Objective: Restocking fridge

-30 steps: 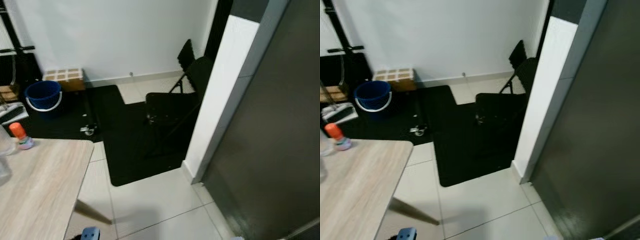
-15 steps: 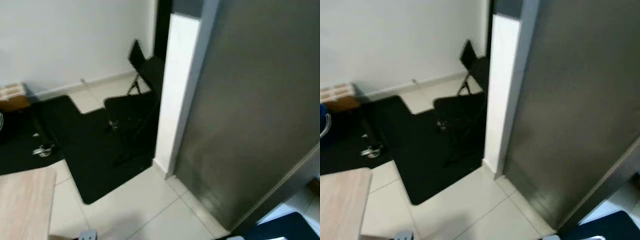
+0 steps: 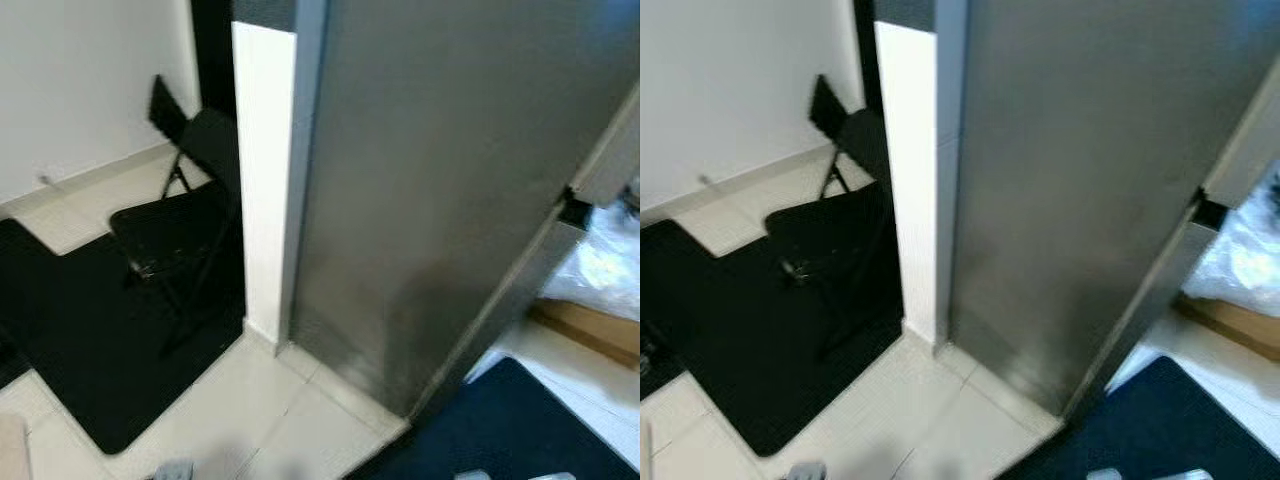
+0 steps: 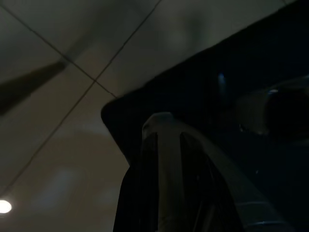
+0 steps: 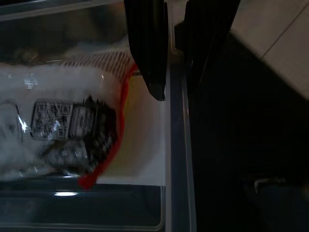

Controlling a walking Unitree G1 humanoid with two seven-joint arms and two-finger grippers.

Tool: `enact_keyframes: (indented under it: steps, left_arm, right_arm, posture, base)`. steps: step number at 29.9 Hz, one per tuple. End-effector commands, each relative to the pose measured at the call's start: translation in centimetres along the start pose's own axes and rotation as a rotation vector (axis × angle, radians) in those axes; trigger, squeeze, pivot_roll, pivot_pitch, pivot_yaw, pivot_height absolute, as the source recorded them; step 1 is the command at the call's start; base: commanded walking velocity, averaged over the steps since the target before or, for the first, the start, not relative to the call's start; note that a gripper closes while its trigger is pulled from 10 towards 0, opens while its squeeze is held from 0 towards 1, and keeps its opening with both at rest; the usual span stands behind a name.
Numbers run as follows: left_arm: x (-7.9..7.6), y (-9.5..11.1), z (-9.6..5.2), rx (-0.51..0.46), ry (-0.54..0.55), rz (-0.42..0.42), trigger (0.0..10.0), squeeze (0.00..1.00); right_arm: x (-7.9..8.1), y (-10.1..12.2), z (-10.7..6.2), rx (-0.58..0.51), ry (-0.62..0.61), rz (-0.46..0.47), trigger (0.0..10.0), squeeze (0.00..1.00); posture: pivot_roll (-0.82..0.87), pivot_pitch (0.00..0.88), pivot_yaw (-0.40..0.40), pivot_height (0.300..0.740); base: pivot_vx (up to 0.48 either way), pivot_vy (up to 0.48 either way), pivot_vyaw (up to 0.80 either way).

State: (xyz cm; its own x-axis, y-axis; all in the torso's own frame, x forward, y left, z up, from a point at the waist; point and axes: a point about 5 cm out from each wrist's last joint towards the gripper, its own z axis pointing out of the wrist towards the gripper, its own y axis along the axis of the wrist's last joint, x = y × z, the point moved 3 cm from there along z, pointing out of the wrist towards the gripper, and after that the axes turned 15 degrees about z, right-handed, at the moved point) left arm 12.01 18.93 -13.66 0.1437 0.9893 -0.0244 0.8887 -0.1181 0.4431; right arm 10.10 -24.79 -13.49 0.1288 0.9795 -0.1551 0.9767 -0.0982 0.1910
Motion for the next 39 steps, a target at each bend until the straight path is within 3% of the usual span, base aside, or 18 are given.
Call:
enact_keyframes:
  steps: [1, 39]
  left_arm:
    - [-0.22, -0.15, 0.03, 0.012, -0.008, 0.007, 10.0, 0.0]
    - [-0.43, -0.13, 0.08, 0.01, -0.006, 0.01, 10.0, 0.0]
  right_arm:
    - [-0.44, 0.6, -0.06, -0.018, -0.013, 0.011, 10.0, 0.0]
    - [-0.34, 0.49, -0.05, -0.013, -0.011, 0.021, 10.0, 0.0]
  posture:
    - [-0.03, 0.0, -0.029, 0.74]
    - [-0.03, 0.0, -0.028, 0.74]
  base:
    - [0.0, 0.0, -0.79]
    - [0.0, 0.0, -0.79]
